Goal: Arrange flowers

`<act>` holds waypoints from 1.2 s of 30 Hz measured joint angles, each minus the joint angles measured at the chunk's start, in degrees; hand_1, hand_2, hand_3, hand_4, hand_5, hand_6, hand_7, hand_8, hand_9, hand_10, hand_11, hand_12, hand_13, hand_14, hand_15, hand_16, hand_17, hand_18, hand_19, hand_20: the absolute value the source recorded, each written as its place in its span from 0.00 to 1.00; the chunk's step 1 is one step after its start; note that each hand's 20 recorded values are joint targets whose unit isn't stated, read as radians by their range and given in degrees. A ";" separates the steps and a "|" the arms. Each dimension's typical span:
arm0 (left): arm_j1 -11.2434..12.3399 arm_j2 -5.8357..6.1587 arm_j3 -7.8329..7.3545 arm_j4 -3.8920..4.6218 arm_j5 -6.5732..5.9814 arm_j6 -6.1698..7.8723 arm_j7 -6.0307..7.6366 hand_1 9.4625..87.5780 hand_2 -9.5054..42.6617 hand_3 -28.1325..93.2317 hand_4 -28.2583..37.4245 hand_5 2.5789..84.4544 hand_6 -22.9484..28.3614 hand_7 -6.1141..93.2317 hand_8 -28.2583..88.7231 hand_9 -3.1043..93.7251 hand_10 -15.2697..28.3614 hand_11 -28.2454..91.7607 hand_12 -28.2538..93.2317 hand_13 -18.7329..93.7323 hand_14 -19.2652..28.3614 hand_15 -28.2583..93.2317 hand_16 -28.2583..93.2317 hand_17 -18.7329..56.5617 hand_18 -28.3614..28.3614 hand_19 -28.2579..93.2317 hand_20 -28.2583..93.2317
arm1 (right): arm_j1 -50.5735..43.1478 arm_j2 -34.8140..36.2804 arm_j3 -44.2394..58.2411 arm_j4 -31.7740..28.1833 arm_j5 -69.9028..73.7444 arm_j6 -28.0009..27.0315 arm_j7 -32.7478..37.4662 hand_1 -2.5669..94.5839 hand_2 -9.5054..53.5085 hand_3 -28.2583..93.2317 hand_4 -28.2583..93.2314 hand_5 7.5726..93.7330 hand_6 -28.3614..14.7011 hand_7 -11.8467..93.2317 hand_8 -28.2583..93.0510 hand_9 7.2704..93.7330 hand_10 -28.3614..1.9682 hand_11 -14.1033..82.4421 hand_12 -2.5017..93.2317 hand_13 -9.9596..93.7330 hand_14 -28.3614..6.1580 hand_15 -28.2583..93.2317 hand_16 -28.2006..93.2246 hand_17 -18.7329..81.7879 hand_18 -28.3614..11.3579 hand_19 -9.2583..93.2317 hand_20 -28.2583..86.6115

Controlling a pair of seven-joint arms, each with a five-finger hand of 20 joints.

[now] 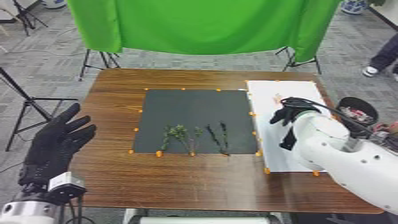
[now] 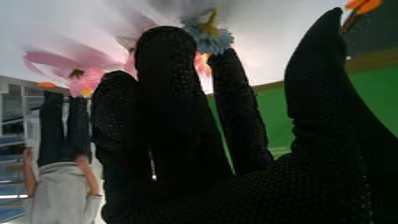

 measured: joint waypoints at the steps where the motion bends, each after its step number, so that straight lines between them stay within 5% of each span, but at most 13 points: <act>1: -0.11 0.03 0.10 0.02 0.00 0.00 0.00 0.27 0.30 0.76 0.13 0.41 0.62 0.15 0.18 0.35 0.78 0.45 0.33 0.34 0.96 0.68 0.14 0.15 0.98 0.66 0.25 | 0.05 -0.06 -0.15 0.10 -0.02 0.10 0.11 0.37 0.12 0.86 0.06 0.53 0.49 0.25 0.16 0.62 0.21 0.30 0.18 0.79 0.48 0.78 0.32 0.68 0.27 1.00 0.41; 16: -0.57 0.93 0.61 0.33 -0.28 -0.01 0.54 0.27 0.31 0.76 0.13 0.41 0.62 0.15 0.18 0.35 0.79 0.45 0.33 0.34 0.96 0.68 0.14 0.15 0.97 0.66 0.25 | 0.73 -0.48 0.33 2.88 3.68 0.07 2.14 0.39 0.12 0.87 0.05 0.59 0.39 0.25 0.16 0.63 0.24 0.31 0.18 0.79 0.49 0.78 0.32 0.68 0.29 1.00 0.41; 26: -0.99 1.23 0.77 0.47 -0.29 -0.06 0.47 0.27 0.31 0.76 0.13 0.41 0.63 0.15 0.18 0.35 0.79 0.45 0.33 0.34 0.96 0.68 0.14 0.15 0.97 0.66 0.26 | -2.27 -1.08 3.08 1.70 4.47 0.73 1.19 0.46 0.09 0.88 0.04 0.66 0.45 0.30 0.16 0.72 0.33 0.34 0.18 0.83 0.56 0.75 0.33 0.69 0.31 1.00 0.40; 30: -1.21 1.28 0.90 0.50 -0.27 -0.07 0.41 0.27 0.31 0.76 0.13 0.41 0.63 0.15 0.18 0.35 0.79 0.45 0.33 0.34 0.96 0.68 0.14 0.15 0.97 0.66 0.26 | -1.85 -1.27 1.25 1.17 2.90 2.05 0.96 0.60 0.00 0.84 0.01 0.70 0.48 0.34 0.30 0.80 0.45 0.31 0.25 0.86 0.64 0.73 0.35 0.72 0.35 1.00 0.41; 36: -1.45 0.70 0.91 0.50 0.05 -0.25 -0.15 0.27 0.31 0.76 0.13 0.41 0.63 0.15 0.18 0.35 0.79 0.45 0.33 0.34 0.96 0.68 0.14 0.15 0.97 0.66 0.26 | -1.03 -1.55 -1.61 1.02 -0.16 3.14 1.09 0.67 0.00 0.83 0.01 0.72 0.55 0.39 0.31 0.88 0.58 0.23 0.33 0.90 0.74 0.70 0.38 0.75 0.41 1.00 0.42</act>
